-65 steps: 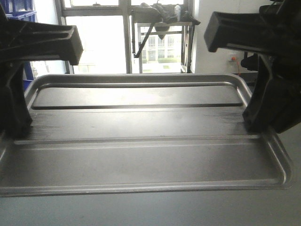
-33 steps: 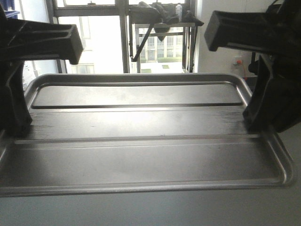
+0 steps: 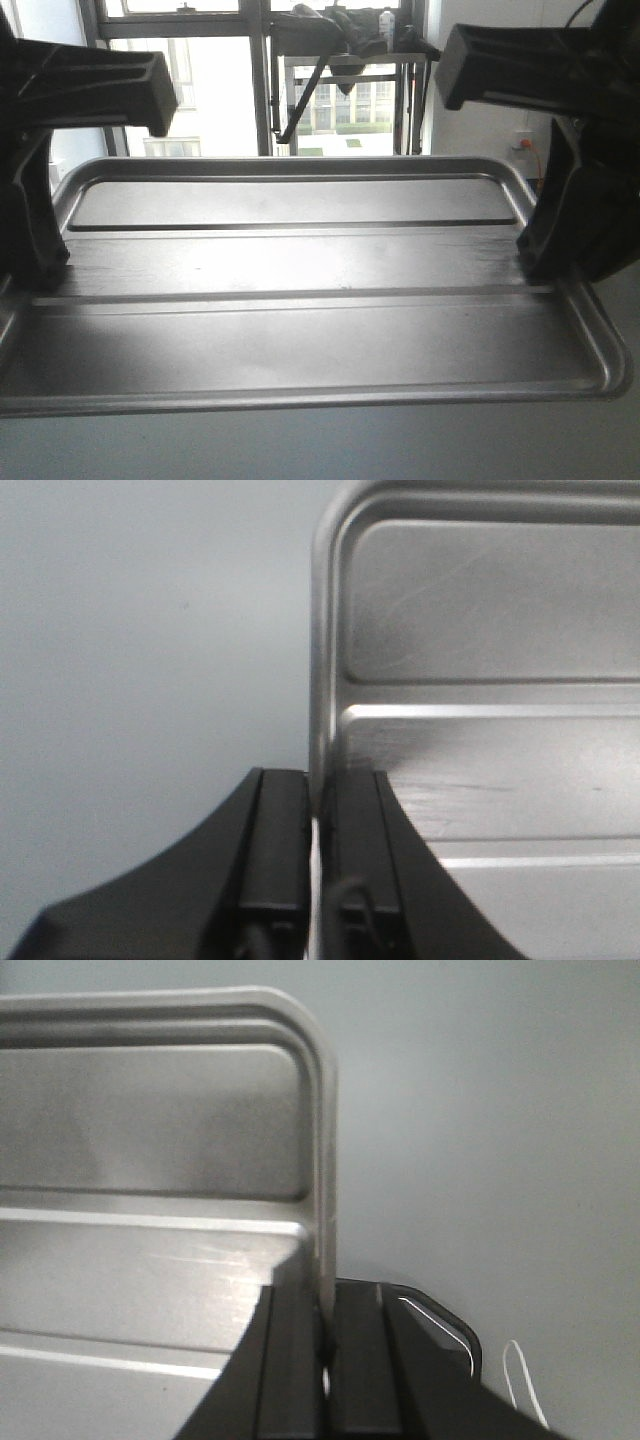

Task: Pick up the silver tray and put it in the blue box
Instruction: 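Hold the tray level with both grippers while the base turns away, then keep holding the tray while the base drives to the blue bins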

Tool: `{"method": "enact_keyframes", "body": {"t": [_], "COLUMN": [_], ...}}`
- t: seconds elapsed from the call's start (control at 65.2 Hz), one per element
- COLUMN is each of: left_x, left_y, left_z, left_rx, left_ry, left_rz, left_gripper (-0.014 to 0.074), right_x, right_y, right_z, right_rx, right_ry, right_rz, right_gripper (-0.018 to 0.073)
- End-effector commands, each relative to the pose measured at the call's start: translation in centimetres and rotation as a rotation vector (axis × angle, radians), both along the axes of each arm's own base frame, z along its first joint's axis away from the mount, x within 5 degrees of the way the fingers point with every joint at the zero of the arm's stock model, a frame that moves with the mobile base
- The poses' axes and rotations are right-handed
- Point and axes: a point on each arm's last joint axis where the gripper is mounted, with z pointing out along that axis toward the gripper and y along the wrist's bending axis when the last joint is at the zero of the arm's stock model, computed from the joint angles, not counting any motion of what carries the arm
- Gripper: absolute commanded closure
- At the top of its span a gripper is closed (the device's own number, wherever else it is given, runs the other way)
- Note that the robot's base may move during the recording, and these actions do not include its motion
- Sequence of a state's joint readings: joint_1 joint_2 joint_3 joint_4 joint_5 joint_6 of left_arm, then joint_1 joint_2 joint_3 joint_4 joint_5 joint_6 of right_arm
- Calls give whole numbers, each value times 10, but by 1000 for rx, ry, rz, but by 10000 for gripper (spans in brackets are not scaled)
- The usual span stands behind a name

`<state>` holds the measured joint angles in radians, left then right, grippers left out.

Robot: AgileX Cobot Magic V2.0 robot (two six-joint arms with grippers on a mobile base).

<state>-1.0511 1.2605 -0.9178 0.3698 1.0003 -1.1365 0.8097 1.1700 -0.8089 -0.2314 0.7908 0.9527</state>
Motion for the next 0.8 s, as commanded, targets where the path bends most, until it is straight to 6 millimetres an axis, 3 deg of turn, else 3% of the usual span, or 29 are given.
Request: {"method": "enact_keyframes", "body": {"t": [0.0, 0.782], "left_x": [0, 0], "left_y": [0, 0], "left_z": [14, 14], "left_rx": [-47, -47], "left_ry": [-50, -50], "left_rz": [-9, -9], "left_gripper": [610, 610], "right_x": [2, 2], "right_y": [1, 1], "right_z": [15, 15], "right_rx": [44, 43], "right_ry": [-76, -76], "right_rz": [18, 18], "right_gripper": [503, 503]}}
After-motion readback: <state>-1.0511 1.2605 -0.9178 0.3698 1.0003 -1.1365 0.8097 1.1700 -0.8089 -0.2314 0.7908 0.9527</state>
